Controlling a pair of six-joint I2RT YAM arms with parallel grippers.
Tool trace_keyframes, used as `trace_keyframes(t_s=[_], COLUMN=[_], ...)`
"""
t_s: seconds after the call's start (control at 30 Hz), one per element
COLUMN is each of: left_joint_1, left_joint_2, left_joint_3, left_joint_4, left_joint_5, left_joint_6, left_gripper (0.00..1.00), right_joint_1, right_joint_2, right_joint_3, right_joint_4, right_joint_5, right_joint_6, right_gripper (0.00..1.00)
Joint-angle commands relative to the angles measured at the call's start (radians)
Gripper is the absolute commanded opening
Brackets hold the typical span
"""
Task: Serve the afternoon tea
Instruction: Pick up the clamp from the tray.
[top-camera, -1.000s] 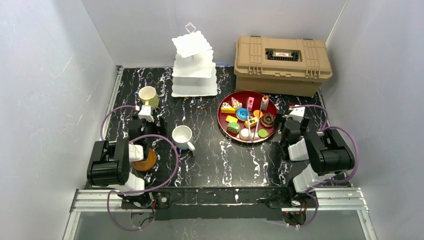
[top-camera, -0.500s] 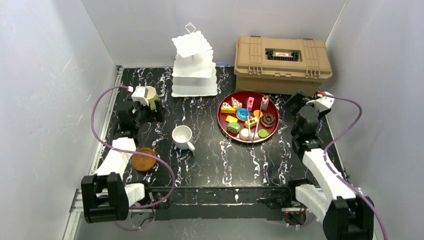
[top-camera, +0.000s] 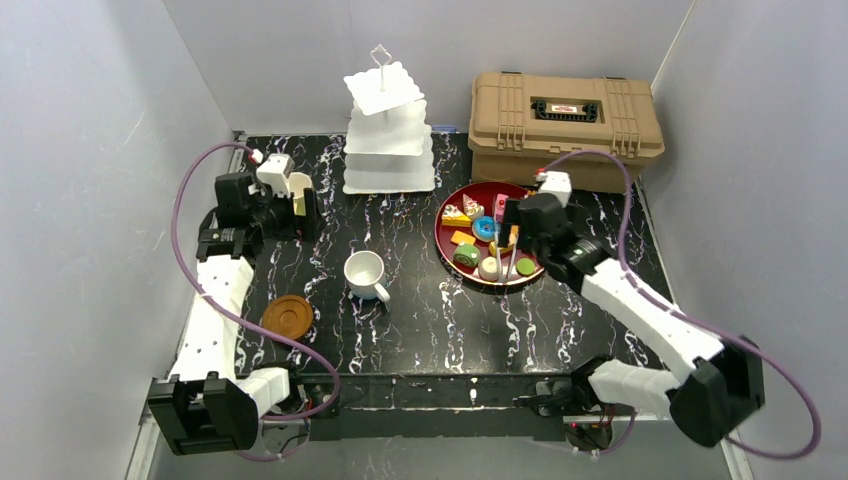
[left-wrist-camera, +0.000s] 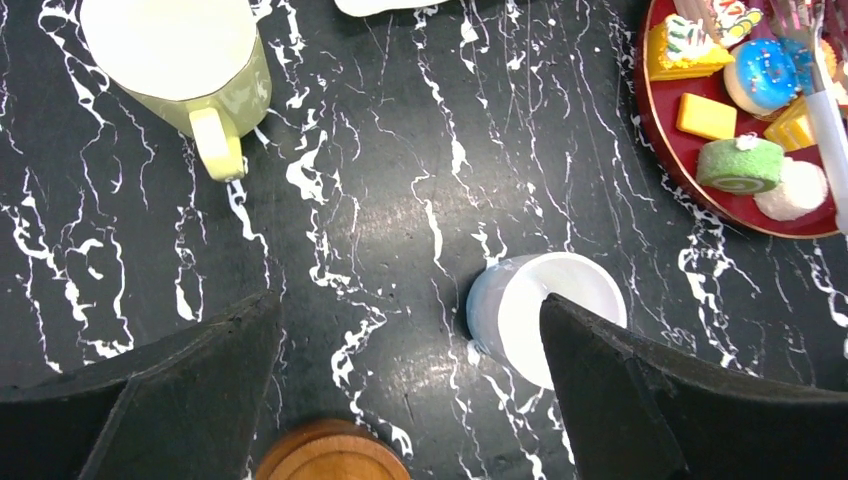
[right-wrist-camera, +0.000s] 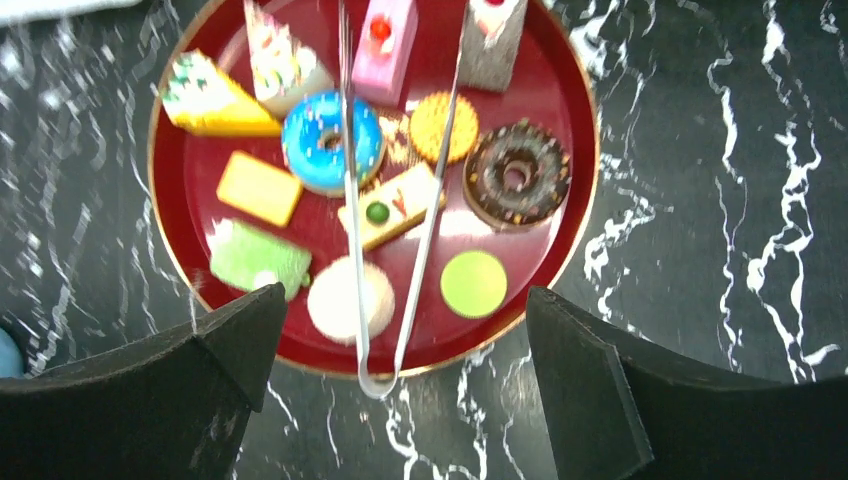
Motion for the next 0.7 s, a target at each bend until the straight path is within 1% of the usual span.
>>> trace_keyframes(t_s=[0.0,0.07,0.1,0.17,0.2,0.23,0.3,0.33,0.47,0.57,0.67], left_joint_1=[-0.003,-0.005,-0.007,-0.017,-0.028,-0.039,-0.053,-0.09,-0.143,-0.168,-0.185], left_joint_2=[0.013,0.026,0.033,0.042,0.049,0.055,0.065,0.07,0.085,0.093,0.092], left_joint_3=[0.119,0.16,0.179,0.213,0.223,0.23,0.247,0.253,0.281,0.291,0.287], left_joint_4=[-0.212,-0.249,-0.264,-0.288,-0.296,-0.302,-0.321,-0.331,-0.357,-0.375,-0.375], left_joint_5=[-0.001,0.01,0.018,0.029,0.029,0.027,0.02,0.016,-0.02,-0.029,-0.038], left_joint_6=[0.006,0.009,0.009,0.011,0.011,0.011,0.023,0.033,0.068,0.079,0.095], left_gripper=[0.99,0.99,0.99,0.99,0.99,0.99,0.99,0.99,0.99,0.99,0.99], right_joint_1=[0.117,0.121,0.122,0.122,0.122,0.122,0.122,0.122,0.122,0.121,0.12], right_joint_2=[0.094,0.089,0.082,0.08,0.085,0.092,0.104,0.105,0.099,0.144,0.198], right_joint_3=[0.114,0.117,0.109,0.094,0.086,0.079,0.053,0.037,-0.025,-0.029,-0.017], right_joint_4=[-0.242,-0.222,-0.208,-0.191,-0.194,-0.2,-0.208,-0.204,-0.141,-0.119,-0.109], right_joint_5=[0.18,0.128,0.101,0.064,0.052,0.041,0.031,0.028,0.003,0.004,0.005], right_joint_6=[0.069,0.069,0.069,0.068,0.072,0.078,0.094,0.1,0.106,0.107,0.103], right_gripper=[0.98,0.98,0.92,0.7,0.64,0.64,0.68,0.68,0.69,0.67,0.61])
